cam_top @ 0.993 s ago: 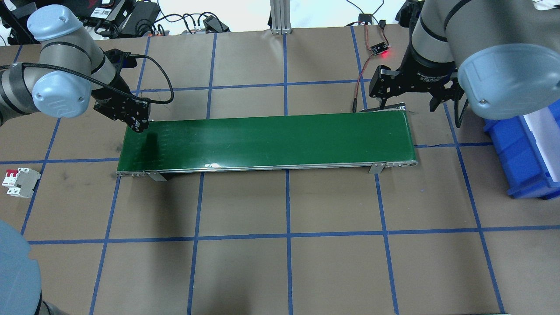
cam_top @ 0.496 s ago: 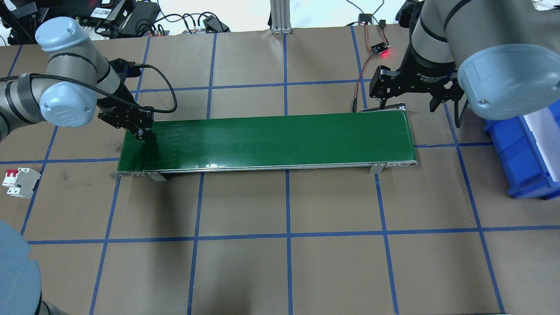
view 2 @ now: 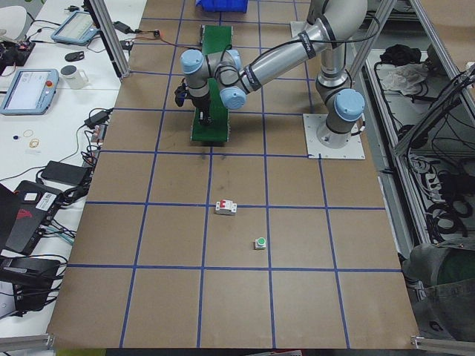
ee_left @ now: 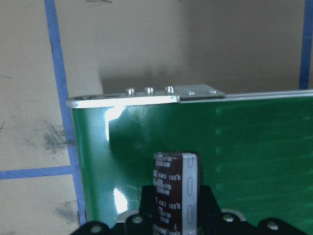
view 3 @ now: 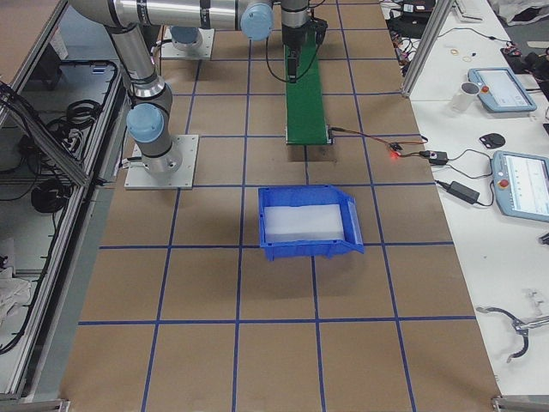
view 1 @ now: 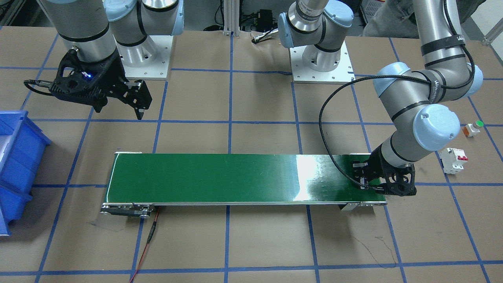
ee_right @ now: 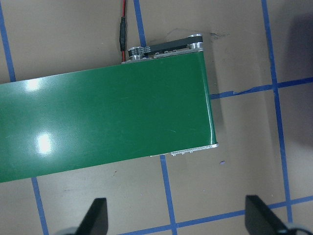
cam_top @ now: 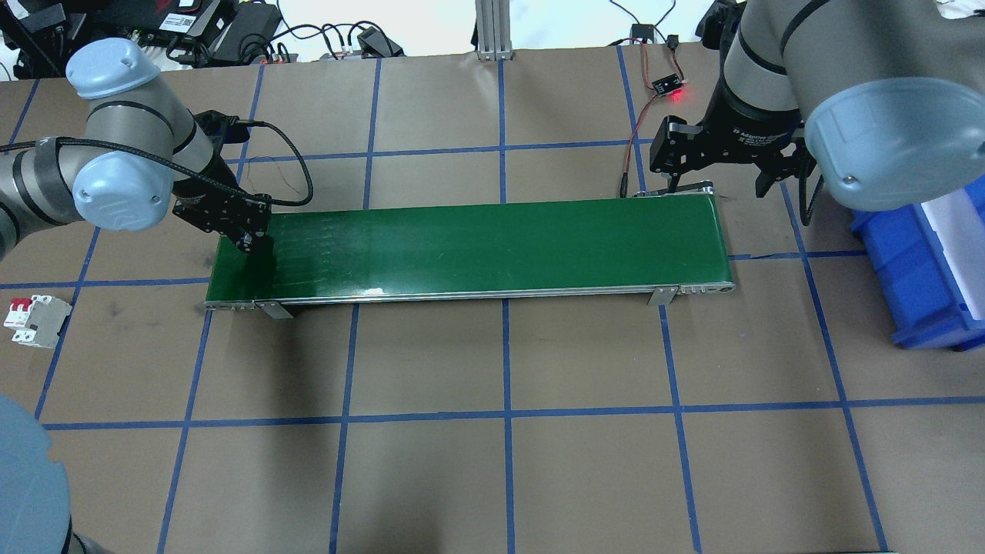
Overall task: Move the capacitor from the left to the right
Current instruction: 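Lower the capacitor onto the green belt and open the left gripper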
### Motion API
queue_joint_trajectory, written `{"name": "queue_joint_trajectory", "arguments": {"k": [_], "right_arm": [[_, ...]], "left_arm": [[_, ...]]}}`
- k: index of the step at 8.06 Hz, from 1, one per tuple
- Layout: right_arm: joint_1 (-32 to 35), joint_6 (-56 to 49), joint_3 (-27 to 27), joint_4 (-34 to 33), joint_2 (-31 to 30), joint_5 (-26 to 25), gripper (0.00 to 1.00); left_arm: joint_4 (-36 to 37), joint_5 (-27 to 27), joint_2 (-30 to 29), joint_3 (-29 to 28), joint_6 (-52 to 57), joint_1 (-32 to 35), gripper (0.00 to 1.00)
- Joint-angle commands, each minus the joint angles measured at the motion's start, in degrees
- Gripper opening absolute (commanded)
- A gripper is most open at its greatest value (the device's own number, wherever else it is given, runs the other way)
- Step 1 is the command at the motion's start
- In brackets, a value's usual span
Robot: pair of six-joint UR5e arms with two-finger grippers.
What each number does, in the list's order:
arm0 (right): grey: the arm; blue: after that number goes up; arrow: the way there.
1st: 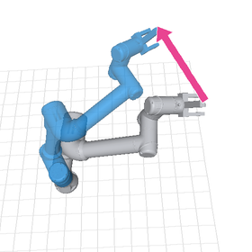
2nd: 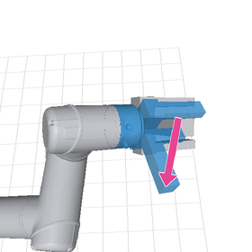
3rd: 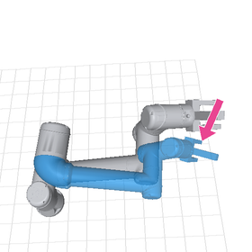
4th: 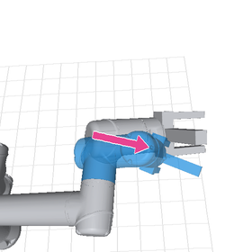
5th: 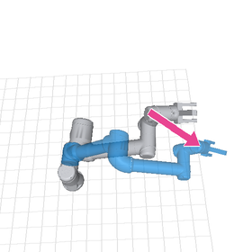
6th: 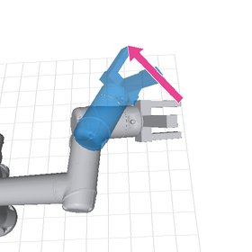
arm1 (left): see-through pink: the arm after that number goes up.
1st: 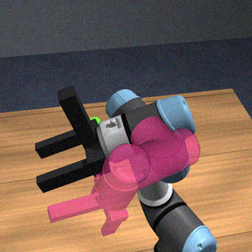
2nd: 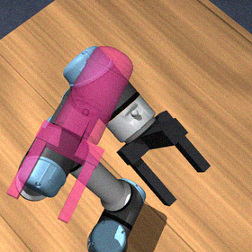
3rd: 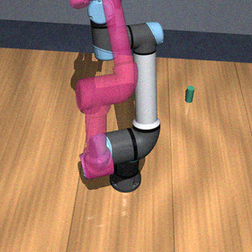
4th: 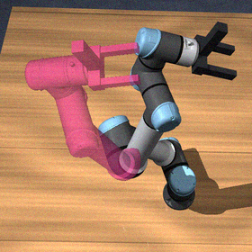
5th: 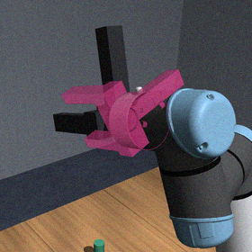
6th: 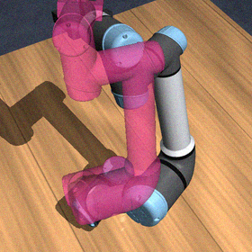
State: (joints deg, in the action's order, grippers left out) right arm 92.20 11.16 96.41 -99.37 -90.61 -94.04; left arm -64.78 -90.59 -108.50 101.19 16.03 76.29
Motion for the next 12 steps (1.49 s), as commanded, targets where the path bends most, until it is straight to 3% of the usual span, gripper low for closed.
{"name": "queue_joint_trajectory", "arguments": {"k": [1,2,3,4,5,12], "right_arm": [[0.0,0.0,0.0,0.0,0.0,0.0,1.0],[0.0,0.0,0.0,0.0,0.0,0.0,1.0],[0.0,0.0,0.0,0.1,0.0,0.0,1.0],[0.0,0.0,0.0,0.0,0.0,0.0,1.0],[0.0,0.0,0.0,0.0,0.0,0.0,1.0],[-0.2,-1.1,0.0,-0.3,0.2,-0.2,1.0]], "left_arm": [[0.1,-0.7,-0.1,0.7,0.0,0.0,0.07],[0.1,-0.6,-0.3,0.7,0.0,0.0,0.22],[0.4,-0.6,-0.5,0.7,-0.1,0.0,0.44],[1.9,-0.6,-0.7,0.8,-0.4,0.0,0.76],[2.7,-0.6,-0.7,0.7,-0.8,0.0,1.0],[0.9,-0.6,2.8,0.2,-1.3,0.0,1.0]]}}
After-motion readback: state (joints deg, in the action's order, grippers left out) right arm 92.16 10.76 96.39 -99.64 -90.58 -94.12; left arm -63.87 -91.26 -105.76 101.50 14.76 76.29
